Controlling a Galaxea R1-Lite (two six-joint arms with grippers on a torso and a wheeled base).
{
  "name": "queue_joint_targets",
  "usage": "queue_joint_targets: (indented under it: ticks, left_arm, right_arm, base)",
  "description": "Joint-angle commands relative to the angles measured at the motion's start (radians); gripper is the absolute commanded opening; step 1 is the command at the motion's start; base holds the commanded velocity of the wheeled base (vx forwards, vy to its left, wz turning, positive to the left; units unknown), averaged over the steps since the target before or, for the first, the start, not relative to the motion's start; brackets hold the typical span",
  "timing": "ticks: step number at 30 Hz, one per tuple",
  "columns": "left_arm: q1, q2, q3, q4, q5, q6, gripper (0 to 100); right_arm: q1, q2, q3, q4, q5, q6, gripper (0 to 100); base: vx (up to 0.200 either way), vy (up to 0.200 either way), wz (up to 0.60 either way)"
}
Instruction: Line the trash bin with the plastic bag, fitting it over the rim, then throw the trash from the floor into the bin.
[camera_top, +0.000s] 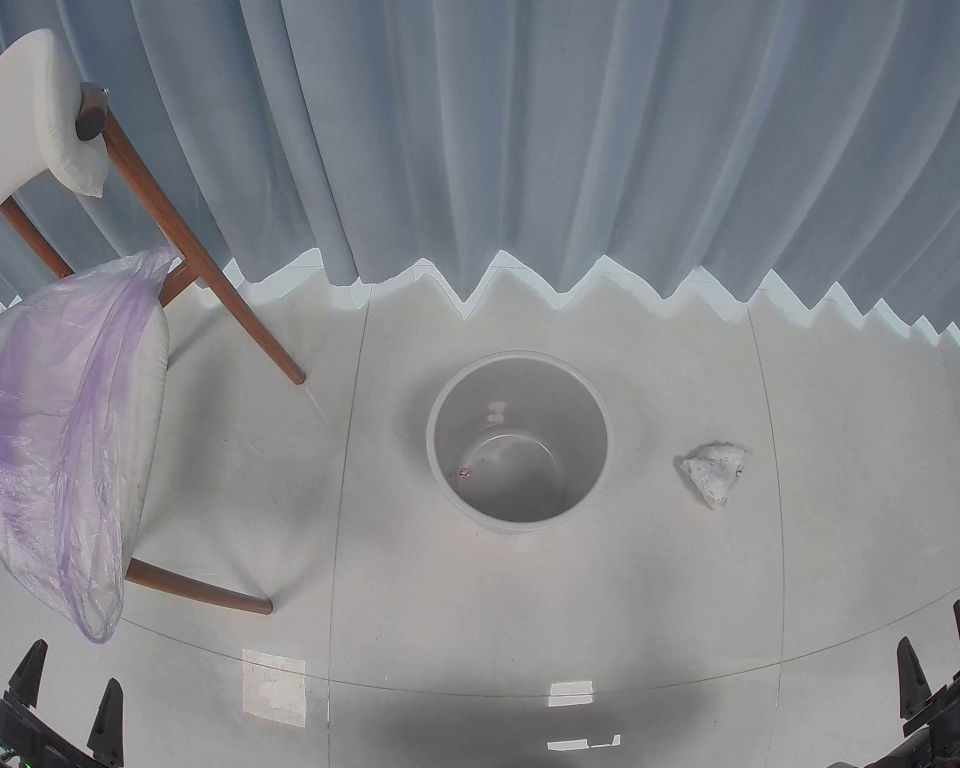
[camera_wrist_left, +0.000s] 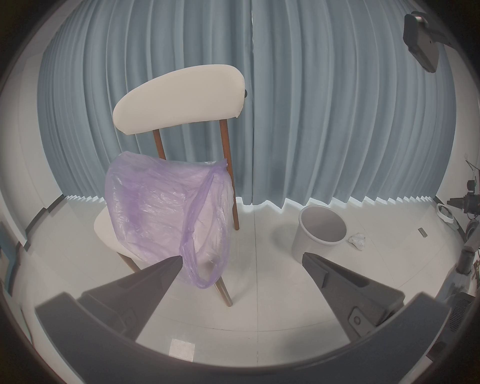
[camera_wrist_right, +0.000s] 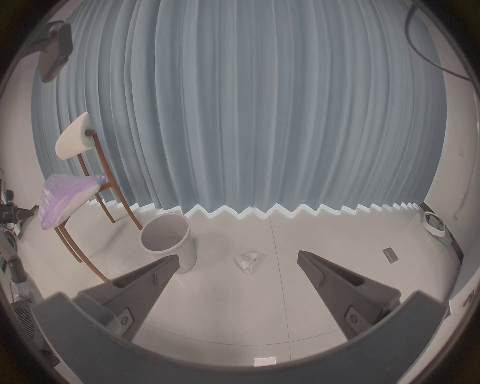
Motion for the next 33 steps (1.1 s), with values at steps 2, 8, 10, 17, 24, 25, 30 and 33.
queue_joint_targets:
  ticks: [2,8,10,17,24,25,30,33]
  left_arm:
    - [0.0,-0.016,0.018,-0.001,0.0,0.002,100]
    - [0.0,-0.016,0.018,-0.128,0.006,0.001,100]
    - [0.0,-0.016,0.018,-0.217,-0.004,0.008,100]
    - [0.0,-0.01,-0.047,-0.197,0.008,0.099,100]
    - [0.002,0.159,-0.332,0.034,0.009,0.105,100]
    - [0.002,0.199,-0.358,0.045,0.012,0.103,100]
    - [0.006,0.392,-0.439,0.053,0.097,0.096,100]
    - [0.008,0.493,-0.475,0.054,0.137,0.079,100]
  right_arm:
    - [0.0,-0.017,0.018,0.001,0.0,-0.001,100]
    - [0.0,-0.017,0.018,-0.001,0.0,0.001,100]
    - [0.0,-0.017,0.018,0.001,0.0,-0.001,100]
    - [0.0,-0.015,0.018,0.001,0.003,-0.001,100]
    - [0.0,-0.017,0.018,0.001,0.003,-0.002,100]
    - [0.0,-0.017,0.018,0.001,0.003,-0.001,100]
    - [0.0,-0.017,0.018,0.001,0.003,-0.001,100]
    - [0.0,-0.017,0.018,0.001,0.003,-0.001,100]
  base:
    - [0.0,0.0,0.0]
    - [0.0,0.0,0.0]
    - [0.0,0.0,0.0]
    - [0.0,0.0,0.0]
    - [0.0,0.0,0.0]
    - [0.0,0.0,0.0]
    - [0.0,0.0,0.0]
    - [0.0,0.0,0.0]
